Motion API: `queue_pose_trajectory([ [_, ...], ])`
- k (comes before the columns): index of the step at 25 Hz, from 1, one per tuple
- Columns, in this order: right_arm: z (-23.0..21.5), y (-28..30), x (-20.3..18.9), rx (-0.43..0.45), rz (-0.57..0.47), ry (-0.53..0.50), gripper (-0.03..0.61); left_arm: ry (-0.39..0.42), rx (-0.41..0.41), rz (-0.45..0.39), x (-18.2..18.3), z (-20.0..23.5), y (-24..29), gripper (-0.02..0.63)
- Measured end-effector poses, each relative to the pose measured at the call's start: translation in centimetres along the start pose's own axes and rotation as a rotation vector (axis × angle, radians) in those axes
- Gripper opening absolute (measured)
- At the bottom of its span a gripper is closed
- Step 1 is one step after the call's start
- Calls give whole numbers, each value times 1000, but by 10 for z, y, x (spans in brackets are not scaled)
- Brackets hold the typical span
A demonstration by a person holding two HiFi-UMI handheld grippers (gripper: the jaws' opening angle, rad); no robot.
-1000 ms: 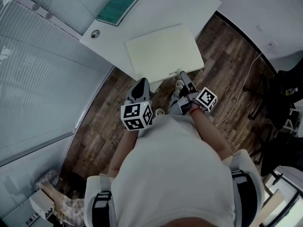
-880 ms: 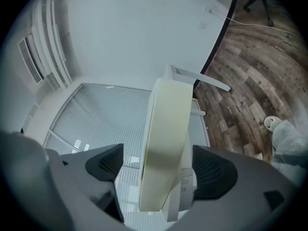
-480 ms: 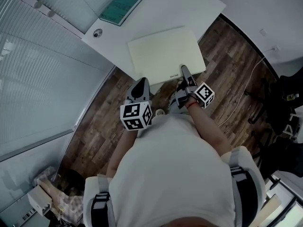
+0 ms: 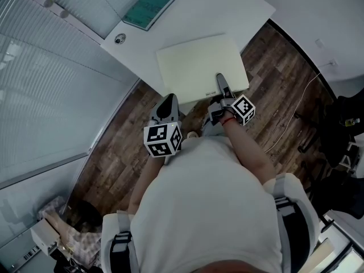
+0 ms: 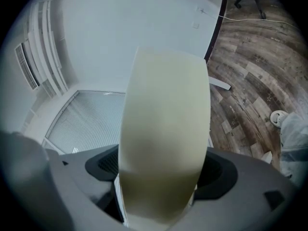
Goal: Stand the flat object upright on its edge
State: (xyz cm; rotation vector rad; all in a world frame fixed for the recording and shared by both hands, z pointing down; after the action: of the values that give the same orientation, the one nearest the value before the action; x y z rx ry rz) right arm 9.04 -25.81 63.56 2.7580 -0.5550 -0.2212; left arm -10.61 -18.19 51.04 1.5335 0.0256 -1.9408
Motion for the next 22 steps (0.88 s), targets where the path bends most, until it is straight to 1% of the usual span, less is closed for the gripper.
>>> queue_pose_trajectory([
  [8, 2, 12, 3, 5, -16, 13, 433, -8, 27, -5, -1, 7, -2, 17],
  [13, 3, 13, 5, 12, -27, -11, 430, -8, 37, -2, -2, 11, -4, 17],
  [15, 3, 14, 6, 14, -34, -18, 412, -8, 37, -1, -2, 12, -5, 17],
  [17, 2, 14, 6, 13, -39, -18, 375, -8, 37, -2, -2, 13, -6, 17],
  [22, 0, 13, 8, 21, -39, -14, 340, -11, 41, 0, -5, 13, -10, 17],
])
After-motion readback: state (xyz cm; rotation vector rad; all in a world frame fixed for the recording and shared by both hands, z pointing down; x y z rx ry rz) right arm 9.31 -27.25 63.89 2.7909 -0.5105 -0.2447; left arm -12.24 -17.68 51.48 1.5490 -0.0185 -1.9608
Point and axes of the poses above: the fingertips, and each gripper's own axes: y forward along the fingers, z to its left, x out of its top, the point moved 2 cm from there along -y, backward along the fingers, and after that the axes turned 12 degrees about -x, right-handed, at the moved point
